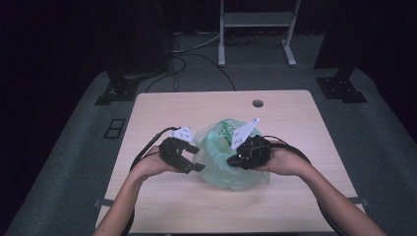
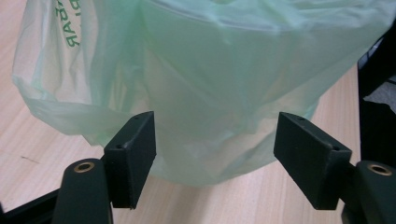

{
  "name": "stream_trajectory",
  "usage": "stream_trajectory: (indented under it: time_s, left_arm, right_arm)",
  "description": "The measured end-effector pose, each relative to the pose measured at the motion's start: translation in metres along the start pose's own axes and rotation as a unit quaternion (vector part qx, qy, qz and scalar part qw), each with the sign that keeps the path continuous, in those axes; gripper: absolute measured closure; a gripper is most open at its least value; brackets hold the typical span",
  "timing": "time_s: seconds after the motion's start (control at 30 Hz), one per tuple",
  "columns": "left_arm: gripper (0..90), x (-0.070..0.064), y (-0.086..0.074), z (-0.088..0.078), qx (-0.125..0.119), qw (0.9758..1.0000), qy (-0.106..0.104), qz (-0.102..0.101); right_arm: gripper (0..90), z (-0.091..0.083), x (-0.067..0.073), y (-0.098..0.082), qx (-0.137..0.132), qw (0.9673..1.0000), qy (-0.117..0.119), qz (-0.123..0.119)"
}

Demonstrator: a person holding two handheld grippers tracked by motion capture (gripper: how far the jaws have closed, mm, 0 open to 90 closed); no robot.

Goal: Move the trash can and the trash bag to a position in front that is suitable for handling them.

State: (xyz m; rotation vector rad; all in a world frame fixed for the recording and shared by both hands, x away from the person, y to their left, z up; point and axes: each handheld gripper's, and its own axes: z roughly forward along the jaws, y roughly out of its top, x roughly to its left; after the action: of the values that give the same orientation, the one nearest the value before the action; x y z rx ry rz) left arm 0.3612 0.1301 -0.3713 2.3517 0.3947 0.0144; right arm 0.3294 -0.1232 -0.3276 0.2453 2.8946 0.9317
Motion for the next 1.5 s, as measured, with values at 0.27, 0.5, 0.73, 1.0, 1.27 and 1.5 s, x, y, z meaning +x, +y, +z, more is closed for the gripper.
stream_trajectory:
  time_s: [0.27, 0.5, 0.73, 1.0, 1.27, 1.5]
  left_arm:
    - [23.7, -0.002, -0.006, 0.010, 0.016, 0.9996, -0.021, 0.004]
    - [23.7, 0.000, -0.009, 0.016, 0.023, 0.9995, -0.020, -0.004]
    - [23.7, 0.002, -0.010, 0.024, 0.024, 0.9995, -0.021, -0.009]
    - [23.7, 0.002, -0.011, 0.020, 0.023, 0.9995, -0.018, -0.012]
    - [23.7, -0.001, -0.013, 0.017, 0.017, 0.9996, -0.020, -0.008]
    - [23.7, -0.007, -0.013, 0.017, 0.010, 0.9997, -0.023, 0.000]
  right_arm:
    - [80.4, -0.008, -0.007, -0.003, 0.016, 0.9998, -0.014, 0.001]
    - [80.5, -0.009, -0.030, -0.014, 0.044, 0.9973, -0.047, 0.034]
    - [80.5, -0.009, -0.051, -0.031, 0.060, 0.9937, -0.065, 0.068]
    - [80.3, -0.011, -0.055, -0.032, 0.066, 0.9928, -0.070, 0.071]
    - [79.7, -0.015, -0.052, -0.013, 0.028, 0.9968, -0.049, 0.056]
    - [80.4, 0.023, -0.064, 0.010, 0.088, 0.9941, -0.051, 0.038]
